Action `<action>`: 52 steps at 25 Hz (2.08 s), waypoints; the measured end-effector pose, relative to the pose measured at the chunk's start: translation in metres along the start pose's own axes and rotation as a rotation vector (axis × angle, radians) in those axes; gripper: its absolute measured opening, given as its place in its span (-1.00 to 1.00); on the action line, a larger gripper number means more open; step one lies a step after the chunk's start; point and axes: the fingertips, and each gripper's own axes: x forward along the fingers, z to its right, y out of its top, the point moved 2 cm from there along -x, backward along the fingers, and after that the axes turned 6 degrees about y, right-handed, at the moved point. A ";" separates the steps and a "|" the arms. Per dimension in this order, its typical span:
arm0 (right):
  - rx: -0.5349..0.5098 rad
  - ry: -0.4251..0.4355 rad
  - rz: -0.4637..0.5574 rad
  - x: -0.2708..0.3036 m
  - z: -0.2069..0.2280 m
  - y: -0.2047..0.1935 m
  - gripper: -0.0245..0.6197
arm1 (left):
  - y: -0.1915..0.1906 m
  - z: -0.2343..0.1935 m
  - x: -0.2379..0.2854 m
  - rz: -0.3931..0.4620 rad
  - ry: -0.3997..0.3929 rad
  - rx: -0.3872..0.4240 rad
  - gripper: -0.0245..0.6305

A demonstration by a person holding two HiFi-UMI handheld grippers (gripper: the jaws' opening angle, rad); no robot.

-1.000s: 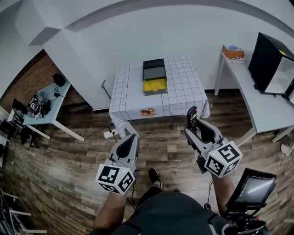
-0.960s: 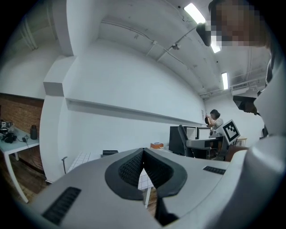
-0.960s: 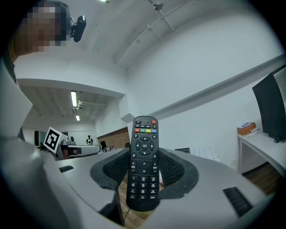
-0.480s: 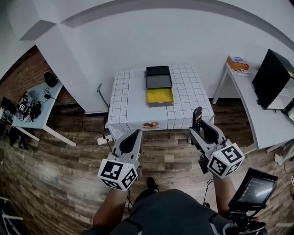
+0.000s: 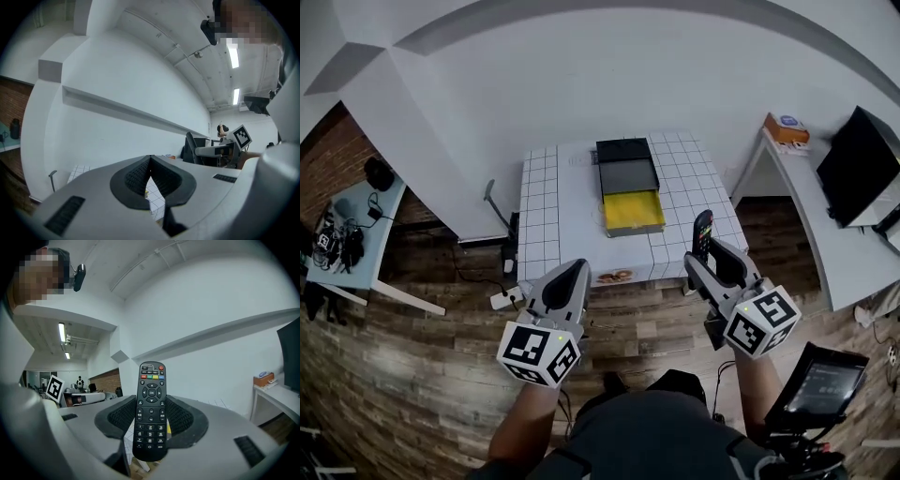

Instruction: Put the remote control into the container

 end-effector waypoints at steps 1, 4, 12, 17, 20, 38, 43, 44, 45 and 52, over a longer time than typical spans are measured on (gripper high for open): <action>-0.001 0.000 -0.010 0.007 0.004 0.001 -0.28 | 0.000 -0.005 0.007 -0.003 0.000 -0.005 -0.90; -0.008 0.003 -0.028 0.028 0.023 0.005 -0.28 | 0.000 -0.019 0.030 -0.013 0.014 -0.002 -0.90; -0.004 0.088 -0.050 0.087 0.091 0.005 -0.28 | -0.002 -0.041 0.105 -0.024 0.094 -0.001 -0.90; -0.019 0.161 -0.068 0.118 0.134 0.009 -0.28 | -0.001 -0.055 0.150 -0.047 0.133 -0.005 -0.90; -0.001 0.189 -0.077 0.134 0.161 0.010 -0.28 | 0.002 -0.059 0.174 -0.049 0.169 -0.001 -0.90; -0.080 0.213 -0.426 0.263 0.196 -0.091 -0.28 | -0.059 -0.127 0.248 -0.156 0.116 0.041 -0.90; -0.162 0.229 -0.617 0.286 0.200 -0.153 -0.28 | -0.085 -0.137 0.264 -0.189 0.081 0.051 -0.90; -0.173 0.236 -0.653 0.289 0.201 -0.165 -0.28 | -0.091 -0.139 0.268 -0.194 0.075 0.045 -0.90; -0.179 0.244 -0.685 0.291 0.201 -0.176 -0.28 | -0.098 -0.142 0.271 -0.200 0.070 0.030 -0.90; -0.257 0.288 -0.871 0.306 0.206 -0.238 -0.28 | -0.155 -0.166 0.283 -0.280 0.059 -0.045 -0.90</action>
